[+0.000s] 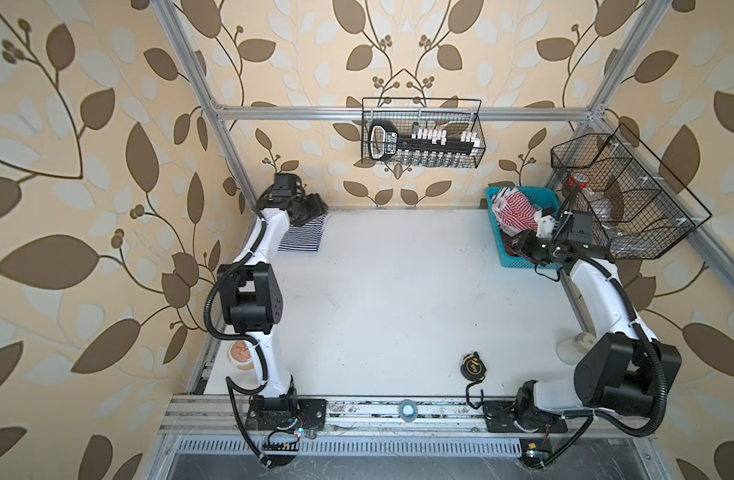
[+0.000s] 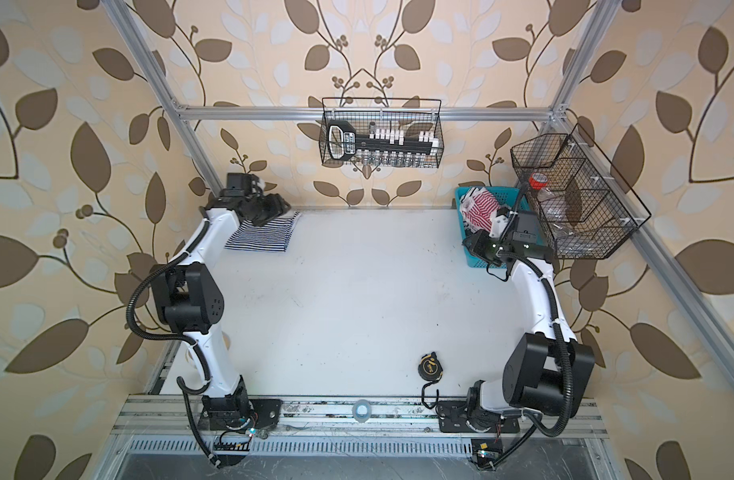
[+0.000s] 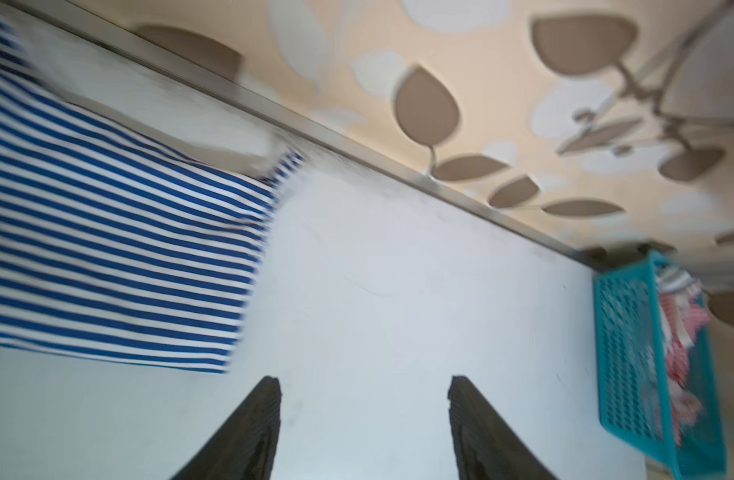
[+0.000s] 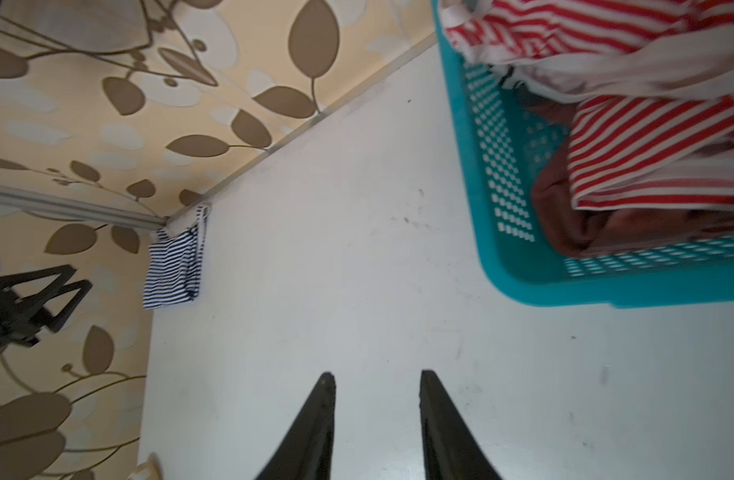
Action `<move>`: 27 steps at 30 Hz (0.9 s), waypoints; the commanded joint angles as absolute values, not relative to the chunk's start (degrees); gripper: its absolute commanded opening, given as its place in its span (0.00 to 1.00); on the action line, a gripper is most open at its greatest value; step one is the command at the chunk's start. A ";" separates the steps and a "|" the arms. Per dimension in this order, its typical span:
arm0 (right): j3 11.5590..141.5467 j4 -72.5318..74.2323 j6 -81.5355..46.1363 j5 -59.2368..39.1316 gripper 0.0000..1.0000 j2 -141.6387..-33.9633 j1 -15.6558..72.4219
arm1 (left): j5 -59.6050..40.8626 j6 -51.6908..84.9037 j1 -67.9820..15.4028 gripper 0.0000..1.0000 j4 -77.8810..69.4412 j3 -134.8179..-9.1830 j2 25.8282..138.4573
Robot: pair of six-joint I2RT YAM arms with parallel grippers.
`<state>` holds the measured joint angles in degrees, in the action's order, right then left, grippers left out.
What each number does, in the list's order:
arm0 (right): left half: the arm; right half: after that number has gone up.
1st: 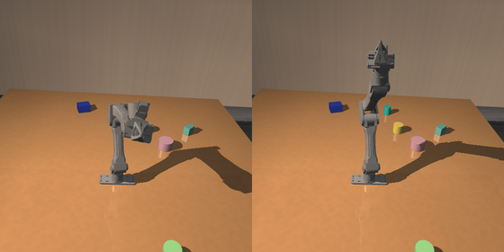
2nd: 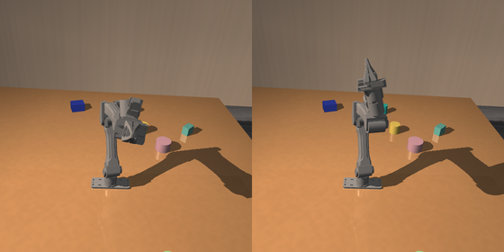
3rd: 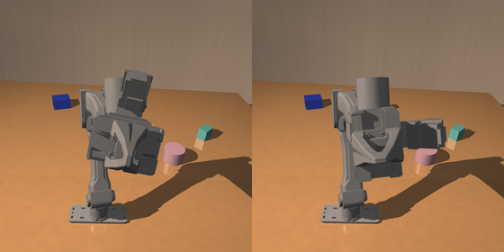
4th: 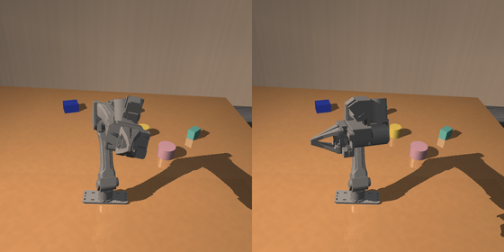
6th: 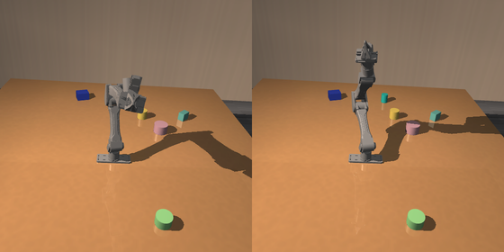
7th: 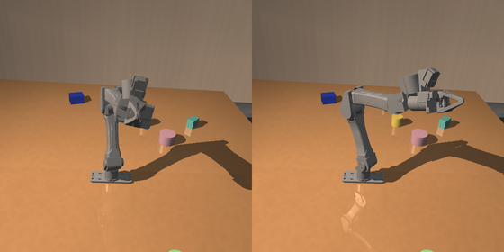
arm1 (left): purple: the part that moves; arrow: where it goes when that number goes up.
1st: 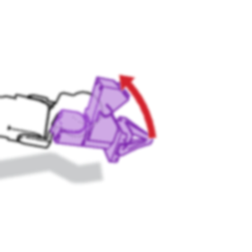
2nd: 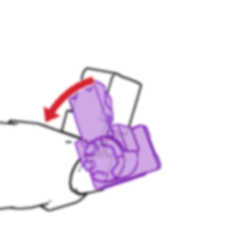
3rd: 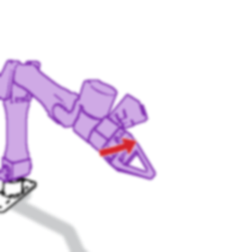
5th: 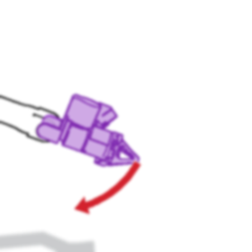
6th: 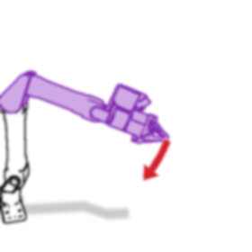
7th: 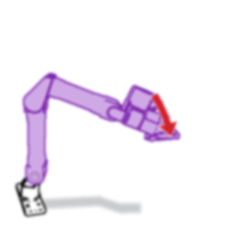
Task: Fold and stack the tank tops
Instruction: 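Open the left gripper and withdraw while the right gripper reaches into the teal basket, then grasp the red-striped tank top in the teal basket with the right gripper and lift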
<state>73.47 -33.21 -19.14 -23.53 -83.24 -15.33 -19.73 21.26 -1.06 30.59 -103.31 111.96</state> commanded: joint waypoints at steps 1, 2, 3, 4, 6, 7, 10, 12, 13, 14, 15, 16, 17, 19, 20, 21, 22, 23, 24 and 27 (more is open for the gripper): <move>77.31 -37.11 -14.67 -14.60 0.35 -87.23 -15.88 | -24.70 22.15 -5.98 0.65 31.96 -100.79 108.99; 78.20 -36.35 -14.76 -12.95 0.36 -88.38 -15.99 | -25.15 22.15 -7.22 0.64 32.03 -100.15 109.03; 78.88 -35.46 -14.79 -12.07 0.38 -89.54 -16.02 | -25.30 22.15 -8.20 0.64 32.20 -99.59 109.07; 79.70 -34.11 -14.77 -11.47 0.40 -91.12 -16.08 | -25.61 22.14 -9.10 0.64 32.24 -98.99 109.14; 81.65 -32.05 -15.24 -10.69 0.44 -94.39 -16.16 | -26.29 22.26 -10.29 0.63 32.42 -98.31 109.33; 83.22 -31.41 -15.48 -10.56 0.45 -96.47 -16.15 | -26.83 22.40 -10.74 0.63 32.41 -98.01 109.40; 88.43 -31.11 -16.11 -8.89 0.46 -102.88 -16.15 | -28.31 22.55 -11.92 0.62 32.19 -97.39 109.42; 91.67 -30.93 -16.75 -6.95 0.46 -106.52 -16.17 | -28.86 22.50 -12.64 0.62 32.30 -97.38 109.51; 93.21 -30.93 -17.03 -5.63 0.46 -108.19 -16.17 | -29.20 22.50 -12.98 0.62 32.30 -97.43 109.60; 94.95 -31.24 -17.28 -3.76 0.47 -109.97 -16.17 | -29.51 22.48 -13.30 0.62 32.26 -97.48 109.72; 96.66 -31.89 -17.56 -1.74 0.47 -111.41 -16.11 | -29.85 22.50 -13.51 0.62 32.33 -97.60 110.01; 98.85 -33.05 -17.58 0.08 0.48 -113.32 -16.29 | -30.09 22.49 -13.75 0.62 32.31 -97.69 110.32; 101.01 -33.92 -17.57 1.33 0.49 -115.10 -16.30 | -30.36 22.39 -13.95 0.62 32.39 -97.96 110.70; 104.25 -34.80 -17.58 2.79 0.50 -118.23 -16.35 | -30.75 22.22 -14.19 0.62 32.90 -98.49 111.59; 105.92 -35.27 -17.58 3.10 0.50 -119.79 -16.43 | -30.91 22.15 -14.24 0.62 33.19 -98.79 111.94; 107.55 -36.13 -17.66 3.68 0.50 -121.29 -16.44 | -30.94 21.99 -14.32 0.62 33.50 -99.02 112.37; 109.81 -37.51 -17.59 4.52 0.50 -123.03 -16.44 | -30.94 21.75 -14.33 0.62 33.98 -99.38 112.68; 112.18 -39.30 -17.45 5.33 0.51 -124.79 -16.44 | -30.81 21.38 -14.42 0.62 34.63 -99.74 113.06; 113.67 -40.43 -17.25 5.99 0.51 -126.16 -16.44 | -30.85 21.16 -14.43 0.62 35.12 -100.04 113.26; 118.10 -43.00 -16.50 8.17 0.52 -129.62 -16.48 | -30.59 20.78 -14.46 0.61 35.42 -100.01 113.77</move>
<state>115.04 -37.17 -17.23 3.97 -126.63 -15.77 -29.61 21.56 -14.35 33.65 -97.86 113.45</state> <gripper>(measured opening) 0.521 0.615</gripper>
